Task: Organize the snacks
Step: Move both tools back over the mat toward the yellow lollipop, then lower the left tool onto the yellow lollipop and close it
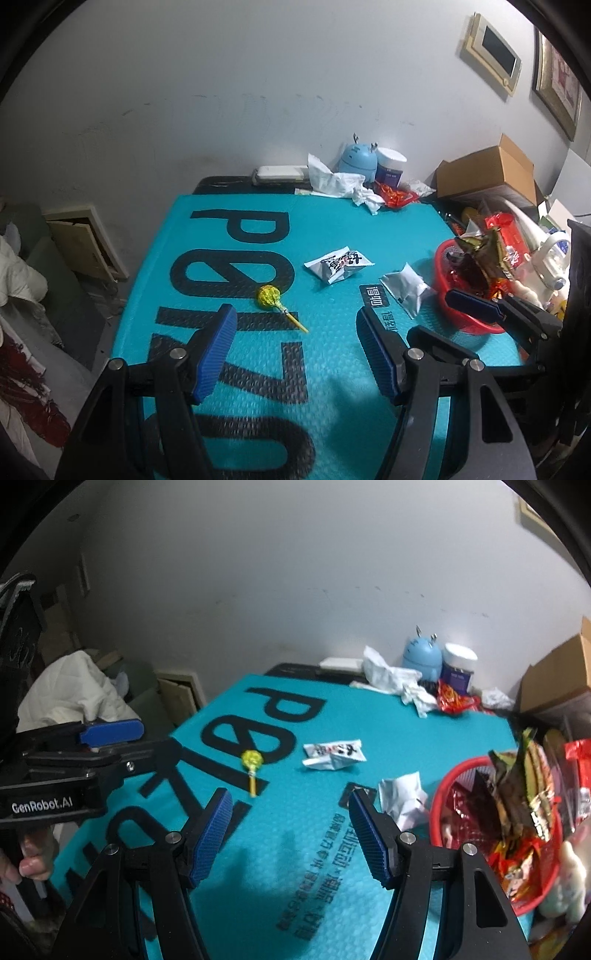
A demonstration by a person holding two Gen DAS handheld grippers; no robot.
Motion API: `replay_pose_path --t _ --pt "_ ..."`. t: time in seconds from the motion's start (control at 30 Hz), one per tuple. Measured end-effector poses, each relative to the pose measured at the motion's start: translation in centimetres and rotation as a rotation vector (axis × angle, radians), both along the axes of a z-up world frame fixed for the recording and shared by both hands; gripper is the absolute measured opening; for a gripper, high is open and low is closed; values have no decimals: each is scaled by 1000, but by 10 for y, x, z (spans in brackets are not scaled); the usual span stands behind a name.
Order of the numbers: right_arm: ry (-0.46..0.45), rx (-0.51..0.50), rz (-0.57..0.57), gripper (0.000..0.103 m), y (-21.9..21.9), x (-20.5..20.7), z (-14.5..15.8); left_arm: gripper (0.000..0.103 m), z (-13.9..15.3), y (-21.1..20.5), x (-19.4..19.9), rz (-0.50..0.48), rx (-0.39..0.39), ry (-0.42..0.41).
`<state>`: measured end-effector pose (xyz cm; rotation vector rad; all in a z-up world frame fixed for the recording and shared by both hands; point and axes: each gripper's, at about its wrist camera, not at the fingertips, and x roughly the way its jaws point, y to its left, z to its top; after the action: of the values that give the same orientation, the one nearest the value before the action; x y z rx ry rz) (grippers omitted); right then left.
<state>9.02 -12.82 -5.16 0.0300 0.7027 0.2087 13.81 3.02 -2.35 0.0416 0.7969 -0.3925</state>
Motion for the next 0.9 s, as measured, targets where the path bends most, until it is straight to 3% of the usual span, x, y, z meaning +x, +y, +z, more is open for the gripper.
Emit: replay_pose_path --t 0.17,0.33,0.5,0.9 --pt "65 -19 -58 66 -8 11 -22 66 -21 -12 21 -25 16 20" --pt "122 23 -125 65 -23 20 -45 66 -46 -23 41 -34 48 62" --pt "155 -20 -211 63 -30 30 -59 66 -60 -23 52 -12 48 67" --pt "137 -4 -158 61 -13 32 -62 66 -76 -11 69 19 8 106"
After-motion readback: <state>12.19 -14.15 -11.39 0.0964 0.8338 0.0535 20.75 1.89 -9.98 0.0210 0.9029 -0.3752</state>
